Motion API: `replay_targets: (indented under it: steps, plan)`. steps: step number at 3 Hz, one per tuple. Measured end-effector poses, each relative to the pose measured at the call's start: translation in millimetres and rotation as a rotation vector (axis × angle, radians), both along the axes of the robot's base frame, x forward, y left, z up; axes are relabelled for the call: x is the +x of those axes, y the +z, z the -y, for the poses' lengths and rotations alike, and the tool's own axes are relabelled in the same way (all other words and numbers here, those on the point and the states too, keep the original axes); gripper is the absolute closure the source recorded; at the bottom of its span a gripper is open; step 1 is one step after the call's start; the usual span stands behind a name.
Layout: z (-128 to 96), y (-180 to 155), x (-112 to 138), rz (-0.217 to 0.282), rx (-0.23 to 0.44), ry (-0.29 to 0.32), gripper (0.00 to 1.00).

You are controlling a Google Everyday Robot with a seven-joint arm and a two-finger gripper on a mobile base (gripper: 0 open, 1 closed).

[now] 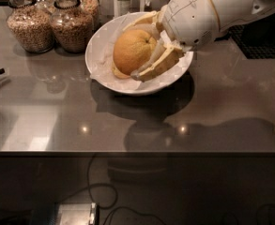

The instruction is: Pick orange from white bowl

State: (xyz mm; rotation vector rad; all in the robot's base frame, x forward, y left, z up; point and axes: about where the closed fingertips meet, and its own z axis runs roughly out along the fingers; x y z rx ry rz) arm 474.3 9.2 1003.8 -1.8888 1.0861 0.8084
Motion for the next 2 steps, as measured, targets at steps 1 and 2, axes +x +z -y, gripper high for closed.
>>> replay_targets:
  steps: [1,2]
  plan:
    - [17.7,0.3,-56.6,0.073,-0.069,-0.079,1.00]
    - [17.7,0.3,-56.6,0.073,-0.069,-0.079,1.00]
